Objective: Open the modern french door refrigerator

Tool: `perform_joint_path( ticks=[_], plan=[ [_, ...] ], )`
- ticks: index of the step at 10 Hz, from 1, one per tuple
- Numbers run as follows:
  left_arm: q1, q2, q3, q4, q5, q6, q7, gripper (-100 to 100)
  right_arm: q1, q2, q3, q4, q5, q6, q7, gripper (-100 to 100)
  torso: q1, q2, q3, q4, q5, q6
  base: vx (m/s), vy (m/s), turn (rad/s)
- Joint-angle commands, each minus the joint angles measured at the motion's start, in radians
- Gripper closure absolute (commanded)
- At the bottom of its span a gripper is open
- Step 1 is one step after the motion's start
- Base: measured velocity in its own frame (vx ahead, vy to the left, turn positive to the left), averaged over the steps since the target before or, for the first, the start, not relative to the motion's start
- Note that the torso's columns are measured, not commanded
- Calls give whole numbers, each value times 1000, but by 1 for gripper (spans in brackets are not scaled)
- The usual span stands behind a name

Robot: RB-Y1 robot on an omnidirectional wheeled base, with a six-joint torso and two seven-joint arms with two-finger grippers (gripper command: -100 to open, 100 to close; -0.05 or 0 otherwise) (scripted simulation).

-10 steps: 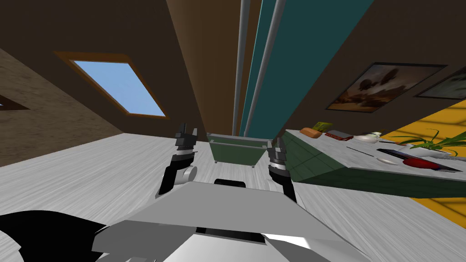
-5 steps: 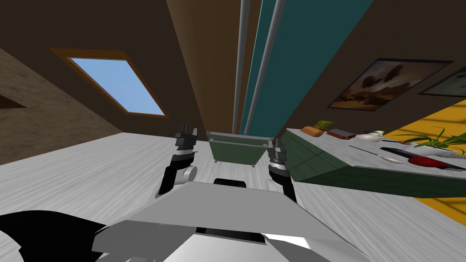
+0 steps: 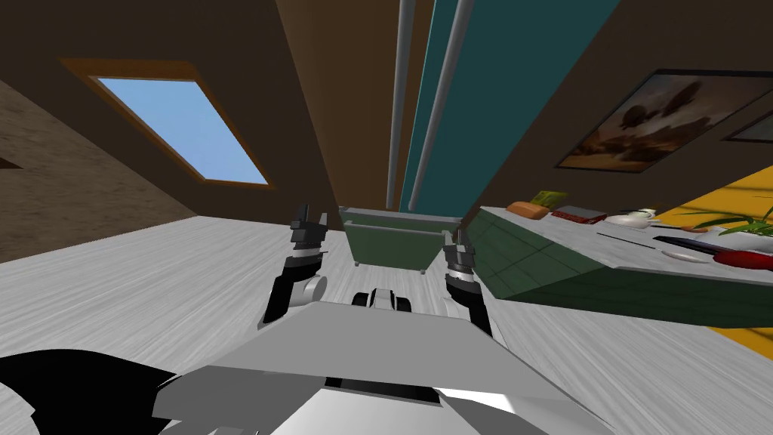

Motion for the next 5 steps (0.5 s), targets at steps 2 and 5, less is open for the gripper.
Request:
perform_joint_path(
  ticks=[2, 5],
  plan=[
    [0, 0, 0, 0, 0, 0, 0, 0, 1, -67, 3, 47, 72, 71, 6, -100, 1, 43, -89, 43, 0, 0, 13, 36, 158],
    [0, 0, 0, 0, 0, 0, 0, 0, 3, -96, 6, 95, 150, 138, 13, -100, 0, 47, -94, 47, 0, 0, 22, 47, 151]
  ],
)
